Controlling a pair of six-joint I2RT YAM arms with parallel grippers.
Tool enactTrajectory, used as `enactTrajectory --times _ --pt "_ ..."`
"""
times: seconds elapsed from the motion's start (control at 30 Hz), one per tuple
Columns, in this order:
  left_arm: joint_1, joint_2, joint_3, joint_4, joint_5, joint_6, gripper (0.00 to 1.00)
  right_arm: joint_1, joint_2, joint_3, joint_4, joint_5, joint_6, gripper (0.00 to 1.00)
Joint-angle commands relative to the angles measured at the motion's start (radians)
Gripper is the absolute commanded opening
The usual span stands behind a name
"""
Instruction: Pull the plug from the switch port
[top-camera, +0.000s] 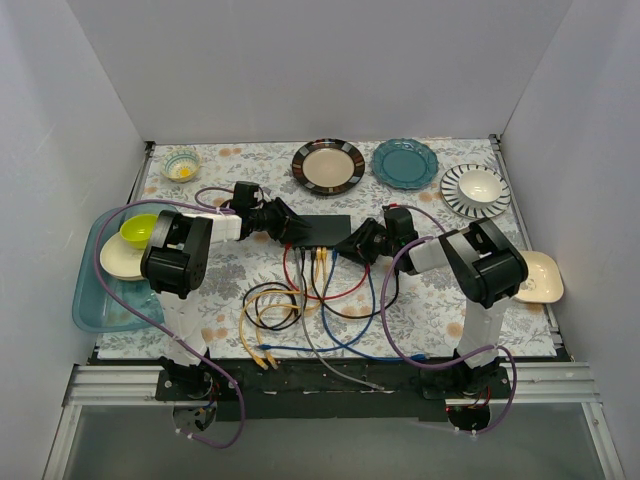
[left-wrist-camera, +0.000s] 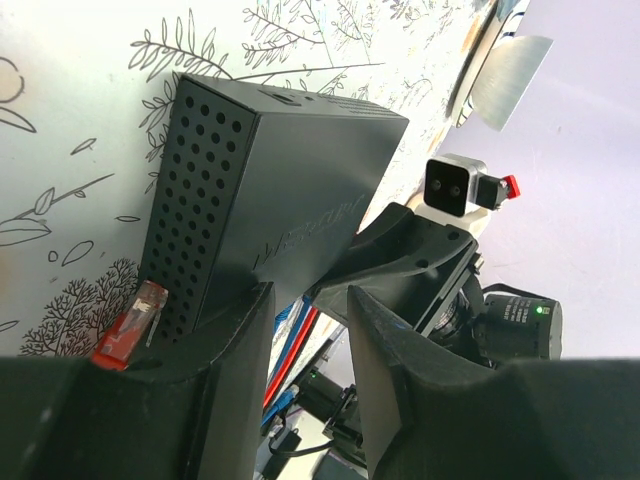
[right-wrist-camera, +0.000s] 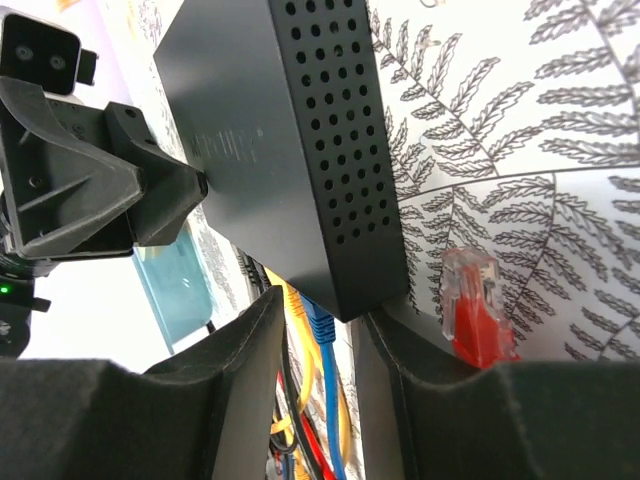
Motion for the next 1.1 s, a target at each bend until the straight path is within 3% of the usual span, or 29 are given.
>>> enactTrajectory --times 0.0,0.23,0.53,0.87,1.07 --pt "0.006 -0.023 -0.027 -0.067 -0.056 0.028 0.36 -0.005 0.026 0.006 0.053 0.019 0.037 0.42" --pt "0.006 -0.028 -0.032 -0.067 -0.059 0.031 0.36 -0.005 0.052 0.041 0.013 0.010 0.014 0.40" --pt "0.005 -0.023 -0.029 -0.066 -0.056 0.031 0.36 -0.005 0.067 0.059 -0.037 0.000 -0.015 0.29" --pt "0.000 -0.065 -0.055 0.011 -0.002 -0.058 0.36 -0.004 0.090 0.070 -0.036 -0.035 -0.047 0.03" --pt "-0.021 -0.082 -0.087 0.091 0.033 -0.121 0.37 -0.004 0.099 0.053 -0.027 -0.058 -0.073 0.01"
